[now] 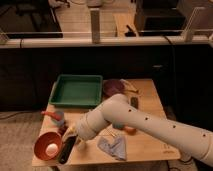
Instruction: Place brush in paper cup
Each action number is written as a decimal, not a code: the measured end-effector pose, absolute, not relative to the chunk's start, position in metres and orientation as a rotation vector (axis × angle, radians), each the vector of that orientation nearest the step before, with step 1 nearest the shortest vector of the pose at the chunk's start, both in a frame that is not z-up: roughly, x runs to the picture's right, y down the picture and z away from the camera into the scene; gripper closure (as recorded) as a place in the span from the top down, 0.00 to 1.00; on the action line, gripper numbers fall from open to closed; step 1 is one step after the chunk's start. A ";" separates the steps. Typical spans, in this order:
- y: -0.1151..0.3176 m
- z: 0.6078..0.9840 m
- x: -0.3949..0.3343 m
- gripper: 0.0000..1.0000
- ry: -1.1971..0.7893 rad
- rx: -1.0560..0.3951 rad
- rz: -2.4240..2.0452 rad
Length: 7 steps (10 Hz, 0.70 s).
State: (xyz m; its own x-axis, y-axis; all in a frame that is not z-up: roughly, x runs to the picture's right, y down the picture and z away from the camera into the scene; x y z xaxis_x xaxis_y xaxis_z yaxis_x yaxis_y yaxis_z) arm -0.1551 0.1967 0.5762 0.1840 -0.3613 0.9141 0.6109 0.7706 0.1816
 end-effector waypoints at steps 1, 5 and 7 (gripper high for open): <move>0.197 0.574 -0.158 0.00 -1.227 -0.242 -0.687; 0.201 0.569 -0.160 0.00 -1.276 -0.275 -0.596; 0.203 0.568 -0.158 0.00 -1.276 -0.285 -0.567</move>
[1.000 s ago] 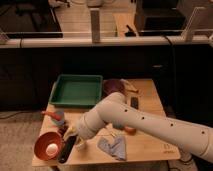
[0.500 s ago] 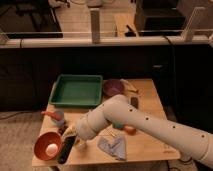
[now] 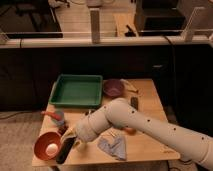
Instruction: Place brush in paper cup
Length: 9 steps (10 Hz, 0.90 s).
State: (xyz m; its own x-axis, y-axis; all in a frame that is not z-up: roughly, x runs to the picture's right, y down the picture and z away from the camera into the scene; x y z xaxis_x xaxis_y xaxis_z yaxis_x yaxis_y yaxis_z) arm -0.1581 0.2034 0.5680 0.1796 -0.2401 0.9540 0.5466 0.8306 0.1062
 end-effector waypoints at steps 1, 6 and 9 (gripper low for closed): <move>0.204 0.568 -0.157 0.00 -1.277 -0.289 -0.553; 0.216 0.578 -0.153 0.00 -1.290 -0.315 -0.480; 0.219 0.586 -0.154 0.00 -1.298 -0.324 -0.464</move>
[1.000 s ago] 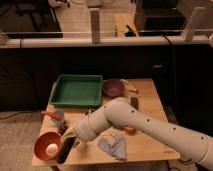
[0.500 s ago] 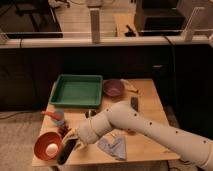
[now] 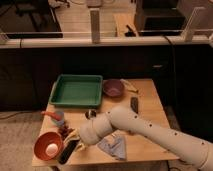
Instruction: Place brush in paper cup
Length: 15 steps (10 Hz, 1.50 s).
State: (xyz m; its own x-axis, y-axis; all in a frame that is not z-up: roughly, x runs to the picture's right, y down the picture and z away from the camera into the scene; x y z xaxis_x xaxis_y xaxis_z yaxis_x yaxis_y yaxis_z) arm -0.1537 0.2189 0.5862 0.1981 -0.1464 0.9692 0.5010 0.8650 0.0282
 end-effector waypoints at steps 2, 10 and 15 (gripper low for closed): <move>0.218 0.591 -0.156 0.00 -1.301 -0.327 -0.465; 0.220 0.613 -0.153 0.00 -1.326 -0.356 -0.412; 0.224 0.627 -0.150 0.26 -1.336 -0.386 -0.374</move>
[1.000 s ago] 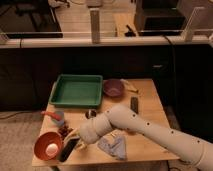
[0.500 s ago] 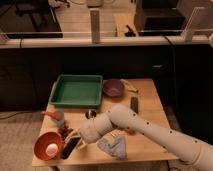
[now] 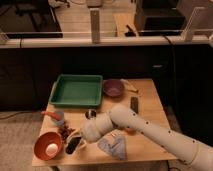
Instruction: Place brush in paper cup
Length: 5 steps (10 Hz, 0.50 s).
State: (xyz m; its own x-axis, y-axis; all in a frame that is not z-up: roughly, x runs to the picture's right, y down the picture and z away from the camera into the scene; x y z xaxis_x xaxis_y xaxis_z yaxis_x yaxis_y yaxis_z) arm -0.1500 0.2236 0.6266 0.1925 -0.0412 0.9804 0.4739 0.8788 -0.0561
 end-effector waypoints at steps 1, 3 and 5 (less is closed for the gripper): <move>0.223 0.628 -0.151 0.36 -1.339 -0.391 -0.368; 0.223 0.630 -0.149 0.56 -1.340 -0.398 -0.344; 0.221 0.630 -0.147 0.75 -1.338 -0.405 -0.329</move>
